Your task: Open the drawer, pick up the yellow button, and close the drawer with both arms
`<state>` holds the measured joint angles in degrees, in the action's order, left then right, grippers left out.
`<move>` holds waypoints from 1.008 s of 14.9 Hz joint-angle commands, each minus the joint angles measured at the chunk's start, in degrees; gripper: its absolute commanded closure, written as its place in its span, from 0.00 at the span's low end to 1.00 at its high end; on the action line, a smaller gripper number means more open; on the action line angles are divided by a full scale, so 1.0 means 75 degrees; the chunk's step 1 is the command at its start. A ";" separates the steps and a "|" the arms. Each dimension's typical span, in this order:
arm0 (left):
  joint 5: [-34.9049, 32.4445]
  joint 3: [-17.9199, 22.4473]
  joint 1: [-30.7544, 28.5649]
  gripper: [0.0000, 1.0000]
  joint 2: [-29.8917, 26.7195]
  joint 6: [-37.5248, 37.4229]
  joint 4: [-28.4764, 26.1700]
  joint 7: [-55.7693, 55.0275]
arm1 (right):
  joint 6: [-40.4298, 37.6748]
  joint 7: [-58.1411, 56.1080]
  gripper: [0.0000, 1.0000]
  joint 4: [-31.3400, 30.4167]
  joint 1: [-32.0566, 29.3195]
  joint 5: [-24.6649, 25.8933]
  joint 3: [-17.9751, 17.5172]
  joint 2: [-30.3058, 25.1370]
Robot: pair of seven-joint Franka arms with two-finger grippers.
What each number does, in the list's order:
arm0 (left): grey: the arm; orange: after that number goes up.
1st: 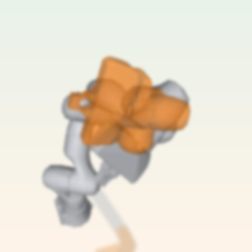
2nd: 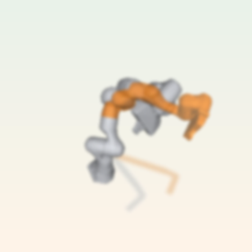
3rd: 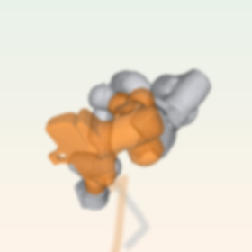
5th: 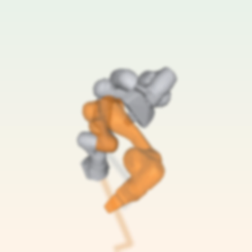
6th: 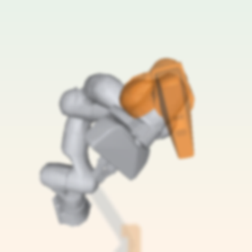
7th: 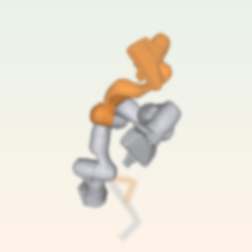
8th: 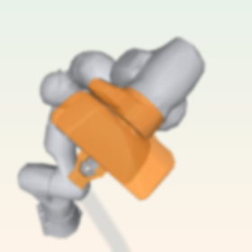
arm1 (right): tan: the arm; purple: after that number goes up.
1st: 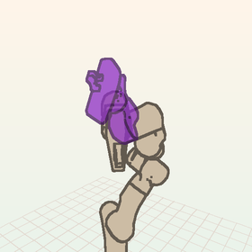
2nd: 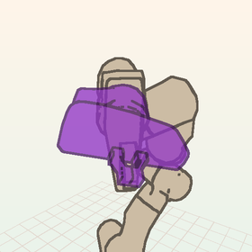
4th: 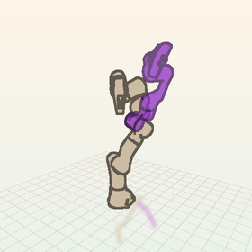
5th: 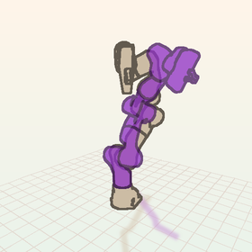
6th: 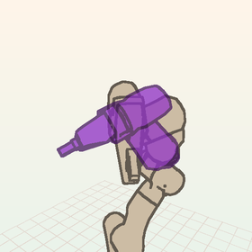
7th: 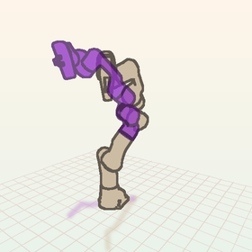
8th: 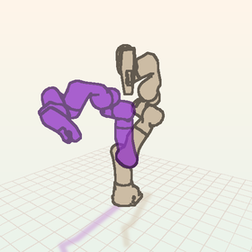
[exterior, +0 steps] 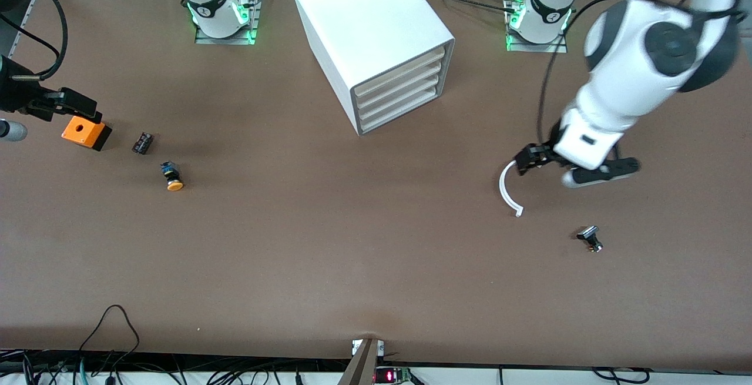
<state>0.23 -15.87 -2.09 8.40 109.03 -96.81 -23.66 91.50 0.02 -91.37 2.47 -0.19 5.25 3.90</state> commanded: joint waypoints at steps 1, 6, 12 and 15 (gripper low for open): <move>0.0122 0.0427 0.0067 0.00 -0.0626 -0.1211 0.0405 0.1229 | -0.0025 0.0032 0.00 0.0066 -0.0025 0.0038 -0.0020 0.0019; 0.0017 0.1271 0.0067 0.00 -0.1155 -0.1610 0.0276 0.2754 | -0.0177 0.0126 0.00 0.0066 -0.0188 0.0049 0.0073 0.0300; -0.0183 0.1436 -0.0027 0.00 -0.1108 -0.1881 0.0310 0.3107 | -0.0200 0.0032 0.00 0.0008 -0.0212 0.0037 0.0050 0.0358; -0.0171 0.1424 -0.0027 0.00 -0.1120 -0.1998 0.0299 0.3049 | -0.0587 0.0021 0.00 0.0066 -0.0738 -0.0033 0.0097 0.0768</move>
<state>-0.12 -5.28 -2.33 0.45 95.28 -94.59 -1.77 88.50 0.33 -91.51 0.26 -0.16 6.17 7.63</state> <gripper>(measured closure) 0.000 0.000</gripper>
